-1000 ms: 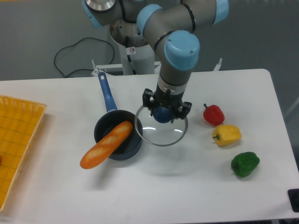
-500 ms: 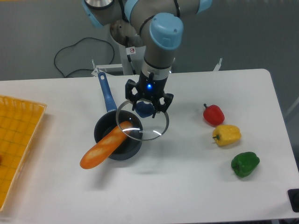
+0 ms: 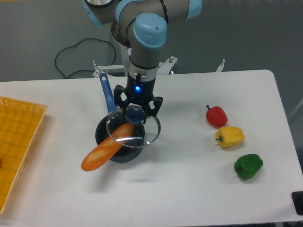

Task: Close the pot lid
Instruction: 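Carry the glass lid toward the dark saucepan and over its rim, then lower the glass lid onto the saucepan rim over the baguette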

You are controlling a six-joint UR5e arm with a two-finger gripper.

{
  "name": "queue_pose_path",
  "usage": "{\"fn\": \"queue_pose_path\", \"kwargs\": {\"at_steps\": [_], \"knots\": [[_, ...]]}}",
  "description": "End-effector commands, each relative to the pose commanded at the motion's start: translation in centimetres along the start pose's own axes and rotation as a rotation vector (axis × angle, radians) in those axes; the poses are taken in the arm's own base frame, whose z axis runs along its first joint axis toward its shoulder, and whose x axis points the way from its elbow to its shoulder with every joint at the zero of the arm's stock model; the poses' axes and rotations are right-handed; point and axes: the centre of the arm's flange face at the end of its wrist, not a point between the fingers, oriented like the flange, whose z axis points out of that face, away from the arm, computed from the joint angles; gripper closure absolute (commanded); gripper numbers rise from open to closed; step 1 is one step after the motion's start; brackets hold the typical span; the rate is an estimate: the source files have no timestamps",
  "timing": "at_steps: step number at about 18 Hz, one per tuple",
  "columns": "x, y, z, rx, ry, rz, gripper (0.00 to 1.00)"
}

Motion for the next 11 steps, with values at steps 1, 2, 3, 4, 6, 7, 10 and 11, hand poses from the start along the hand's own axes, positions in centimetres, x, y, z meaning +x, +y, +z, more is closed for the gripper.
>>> {"fn": "queue_pose_path", "kwargs": {"at_steps": [1, 2, 3, 4, 6, 7, 10, 11], "knots": [[0.3, 0.3, 0.2, 0.005, -0.003, -0.001, 0.70], [0.3, 0.7, 0.4, 0.004, -0.005, -0.009, 0.70], [0.3, 0.7, 0.5, 0.000, -0.010, -0.009, 0.70], [0.2, 0.8, 0.6, -0.007, -0.020, -0.015, 0.70], [0.7, 0.5, 1.2, -0.017, -0.020, -0.010, 0.70], [0.8, 0.5, 1.3, -0.009, -0.027, -0.005, 0.70], [0.7, 0.5, 2.1, -0.017, -0.033, -0.017, 0.70], [1.0, 0.4, 2.6, -0.025, -0.033, -0.010, 0.70]]}}
